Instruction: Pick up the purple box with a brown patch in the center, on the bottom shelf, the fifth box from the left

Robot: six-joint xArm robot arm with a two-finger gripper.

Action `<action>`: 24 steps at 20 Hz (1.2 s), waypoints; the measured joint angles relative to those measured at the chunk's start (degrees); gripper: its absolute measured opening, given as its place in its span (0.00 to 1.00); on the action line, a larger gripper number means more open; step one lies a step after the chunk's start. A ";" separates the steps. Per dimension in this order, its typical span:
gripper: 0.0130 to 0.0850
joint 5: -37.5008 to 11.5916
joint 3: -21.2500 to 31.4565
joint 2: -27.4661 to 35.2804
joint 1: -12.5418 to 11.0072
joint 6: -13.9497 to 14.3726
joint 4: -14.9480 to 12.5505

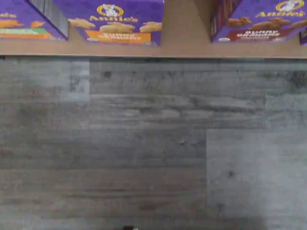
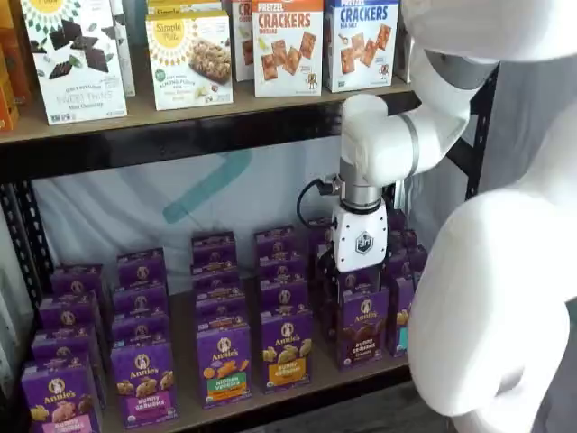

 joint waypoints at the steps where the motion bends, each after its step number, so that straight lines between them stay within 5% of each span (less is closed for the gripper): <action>1: 1.00 -1.06 -0.36 1.21 -0.28 -0.32 0.06; 12: 1.00 -9.23 -4.60 12.77 -3.98 -4.57 0.82; 15: 1.00 -10.52 -5.90 15.52 -4.99 -2.50 -2.61; 24: 1.00 -13.50 -9.91 22.94 -7.28 -3.27 -4.18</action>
